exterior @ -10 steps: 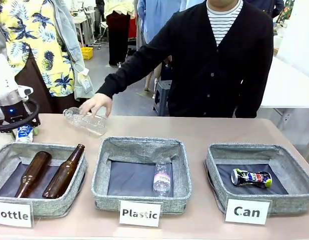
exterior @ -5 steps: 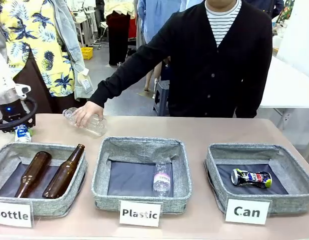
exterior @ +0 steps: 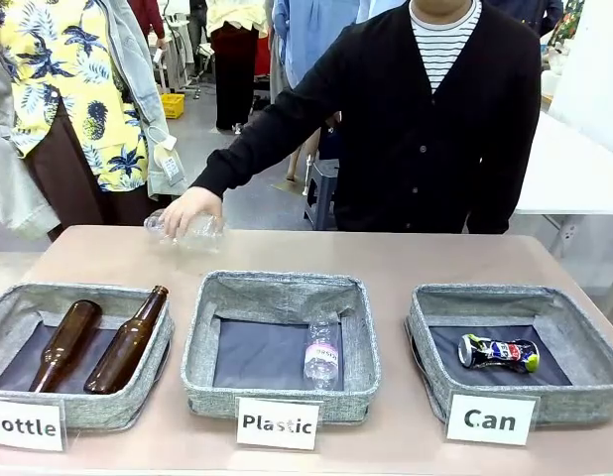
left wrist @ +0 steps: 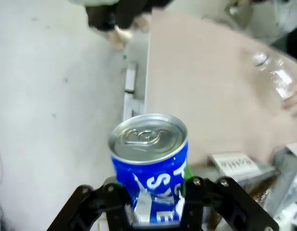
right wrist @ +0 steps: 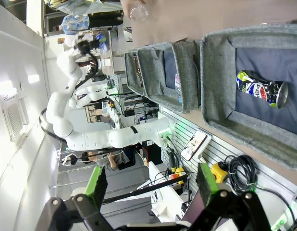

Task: Sort the can waste into the basket.
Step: Pick up the can waste from the table and place it in the right Fabric basket.

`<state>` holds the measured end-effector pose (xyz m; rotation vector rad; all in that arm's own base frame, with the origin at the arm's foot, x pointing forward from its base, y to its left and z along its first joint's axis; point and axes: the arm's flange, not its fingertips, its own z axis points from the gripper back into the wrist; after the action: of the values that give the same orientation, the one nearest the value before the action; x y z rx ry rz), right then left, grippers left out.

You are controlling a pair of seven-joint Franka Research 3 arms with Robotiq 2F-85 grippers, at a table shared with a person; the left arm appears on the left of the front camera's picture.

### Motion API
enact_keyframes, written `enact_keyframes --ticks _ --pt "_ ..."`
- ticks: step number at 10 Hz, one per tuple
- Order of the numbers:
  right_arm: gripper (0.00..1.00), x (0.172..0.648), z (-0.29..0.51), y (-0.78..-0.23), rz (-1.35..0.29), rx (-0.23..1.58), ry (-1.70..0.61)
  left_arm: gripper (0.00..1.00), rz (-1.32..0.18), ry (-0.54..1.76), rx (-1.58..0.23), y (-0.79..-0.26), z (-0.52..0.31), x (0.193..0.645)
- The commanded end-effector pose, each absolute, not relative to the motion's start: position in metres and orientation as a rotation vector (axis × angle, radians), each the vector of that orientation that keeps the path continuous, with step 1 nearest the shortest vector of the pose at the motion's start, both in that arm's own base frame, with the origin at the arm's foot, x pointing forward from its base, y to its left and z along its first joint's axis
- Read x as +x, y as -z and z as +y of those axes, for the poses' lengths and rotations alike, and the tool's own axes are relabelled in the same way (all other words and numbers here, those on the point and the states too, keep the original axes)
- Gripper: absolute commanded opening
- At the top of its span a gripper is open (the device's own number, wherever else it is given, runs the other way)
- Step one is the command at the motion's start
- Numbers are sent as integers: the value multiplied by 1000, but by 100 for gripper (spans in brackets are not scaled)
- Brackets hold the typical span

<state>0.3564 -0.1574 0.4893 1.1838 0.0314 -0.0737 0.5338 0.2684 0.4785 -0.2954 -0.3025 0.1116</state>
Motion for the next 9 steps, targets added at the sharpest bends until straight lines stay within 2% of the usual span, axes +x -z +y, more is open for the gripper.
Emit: enact_keyframes --ticks 1,3,4,5,6,7,9 --pt "100 354 -159 -489 24 1160 54 0 -369 -62 -397 -487 309 477" --pt "100 354 -159 -489 24 1160 54 0 -472 43 -535 -499 315 435" --pt "100 354 -159 -489 24 1160 54 0 -394 32 -484 -501 299 429" --pt "100 354 -159 -489 24 1160 54 0 -453 -30 -440 -516 335 437" --pt "100 354 -159 -489 24 1160 54 39 -444 -1 -479 -510 328 426" --pt "100 354 -159 -489 24 1160 54 39 -474 209 -505 -528 272 421" --pt "100 354 -159 -489 24 1160 54 39 -440 710 -454 -548 146 400"
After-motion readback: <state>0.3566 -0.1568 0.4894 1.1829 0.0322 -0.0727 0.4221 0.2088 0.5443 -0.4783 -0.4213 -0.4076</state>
